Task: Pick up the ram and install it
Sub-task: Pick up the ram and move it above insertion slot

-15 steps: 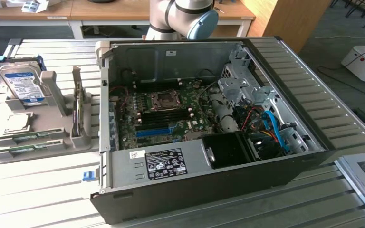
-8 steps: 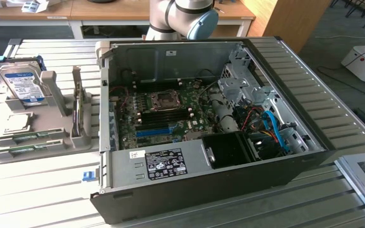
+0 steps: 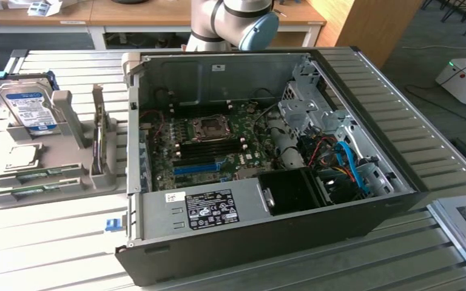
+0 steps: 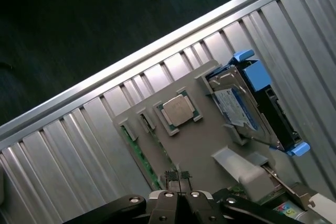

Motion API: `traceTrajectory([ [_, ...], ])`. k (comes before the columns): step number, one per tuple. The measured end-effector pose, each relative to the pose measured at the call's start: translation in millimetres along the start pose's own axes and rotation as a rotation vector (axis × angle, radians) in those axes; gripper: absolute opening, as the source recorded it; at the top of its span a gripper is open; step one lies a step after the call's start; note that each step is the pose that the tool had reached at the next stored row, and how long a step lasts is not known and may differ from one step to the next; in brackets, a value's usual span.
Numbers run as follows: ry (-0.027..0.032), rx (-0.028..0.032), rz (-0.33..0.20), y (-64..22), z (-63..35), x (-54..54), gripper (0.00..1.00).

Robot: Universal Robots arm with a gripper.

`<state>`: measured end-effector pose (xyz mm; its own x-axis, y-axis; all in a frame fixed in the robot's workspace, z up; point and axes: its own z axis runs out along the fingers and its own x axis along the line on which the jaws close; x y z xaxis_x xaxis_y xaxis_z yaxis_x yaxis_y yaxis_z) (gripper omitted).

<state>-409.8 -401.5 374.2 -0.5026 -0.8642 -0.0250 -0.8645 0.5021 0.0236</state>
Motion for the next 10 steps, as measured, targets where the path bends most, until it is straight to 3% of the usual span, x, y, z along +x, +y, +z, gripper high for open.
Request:
traceTrajectory([
  [10, 0.0017, -0.0017, -0.068, 0.0, 0.0, 0.0, 0.10],
])
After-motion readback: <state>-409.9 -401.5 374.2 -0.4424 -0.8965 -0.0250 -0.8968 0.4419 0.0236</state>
